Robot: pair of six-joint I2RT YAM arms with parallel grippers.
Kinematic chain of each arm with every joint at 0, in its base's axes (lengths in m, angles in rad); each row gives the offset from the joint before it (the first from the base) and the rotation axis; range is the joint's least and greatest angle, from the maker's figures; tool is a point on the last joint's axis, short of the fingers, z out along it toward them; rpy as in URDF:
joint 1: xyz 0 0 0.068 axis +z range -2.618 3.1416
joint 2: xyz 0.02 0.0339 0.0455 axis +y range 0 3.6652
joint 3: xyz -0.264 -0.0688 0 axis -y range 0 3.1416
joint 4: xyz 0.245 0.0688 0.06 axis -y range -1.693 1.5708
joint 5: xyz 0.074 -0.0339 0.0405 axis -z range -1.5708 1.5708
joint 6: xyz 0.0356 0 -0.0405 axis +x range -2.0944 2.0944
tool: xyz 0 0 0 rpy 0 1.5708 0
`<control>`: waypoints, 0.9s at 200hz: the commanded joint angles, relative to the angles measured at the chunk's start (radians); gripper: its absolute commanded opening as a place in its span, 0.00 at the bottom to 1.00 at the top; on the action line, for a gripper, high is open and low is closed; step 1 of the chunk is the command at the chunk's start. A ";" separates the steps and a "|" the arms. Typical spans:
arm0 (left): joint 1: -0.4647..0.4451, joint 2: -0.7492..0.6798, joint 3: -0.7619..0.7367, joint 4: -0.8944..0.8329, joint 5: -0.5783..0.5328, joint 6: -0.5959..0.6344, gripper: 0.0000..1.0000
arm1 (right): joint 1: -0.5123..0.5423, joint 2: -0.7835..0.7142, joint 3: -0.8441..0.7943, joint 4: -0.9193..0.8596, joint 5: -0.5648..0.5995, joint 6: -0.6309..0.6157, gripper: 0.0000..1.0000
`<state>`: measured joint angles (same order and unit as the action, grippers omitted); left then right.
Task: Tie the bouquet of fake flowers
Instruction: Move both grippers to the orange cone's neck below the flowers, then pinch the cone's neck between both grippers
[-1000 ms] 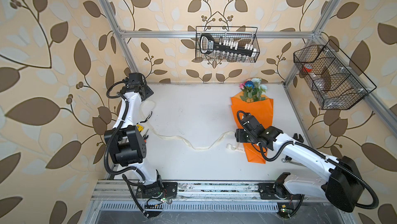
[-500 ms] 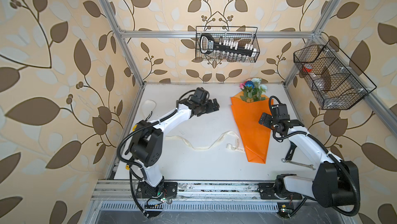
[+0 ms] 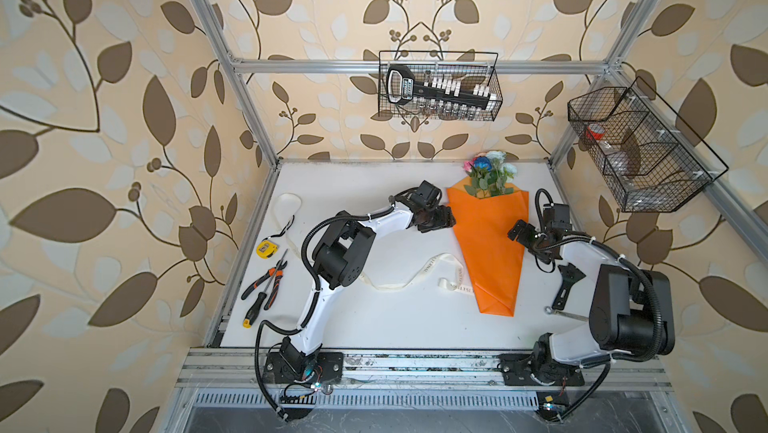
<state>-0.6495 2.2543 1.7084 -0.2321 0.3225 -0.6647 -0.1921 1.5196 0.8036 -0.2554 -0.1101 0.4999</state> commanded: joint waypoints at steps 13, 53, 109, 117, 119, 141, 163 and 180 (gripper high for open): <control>-0.013 0.079 0.086 -0.003 0.060 0.005 0.61 | 0.000 0.078 -0.002 0.047 -0.089 -0.009 0.99; -0.021 0.143 0.134 -0.028 0.066 -0.004 0.33 | 0.026 0.095 0.014 0.045 -0.131 -0.025 0.99; -0.053 0.219 0.184 -0.050 0.093 -0.040 0.07 | 0.156 0.128 0.095 -0.046 -0.032 -0.077 0.99; -0.057 0.227 0.187 -0.049 0.095 -0.047 0.01 | 0.173 0.144 0.107 -0.057 -0.030 -0.085 0.99; -0.058 0.229 0.189 -0.050 0.095 -0.049 0.00 | 0.178 0.147 0.111 -0.059 -0.030 -0.087 1.00; -0.067 0.247 0.200 -0.065 0.096 -0.063 0.00 | 0.240 0.187 0.145 -0.087 0.000 -0.099 0.99; -0.076 0.254 0.203 -0.069 0.096 -0.070 0.00 | 0.293 0.218 0.181 -0.103 0.020 -0.106 0.99; -0.079 0.255 0.203 -0.068 0.099 -0.074 0.00 | 0.330 0.235 0.199 -0.116 0.026 -0.111 1.00</control>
<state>-0.7029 2.4577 1.9144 -0.2138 0.4129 -0.7235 0.0895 1.7157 0.9699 -0.3168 -0.0948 0.4114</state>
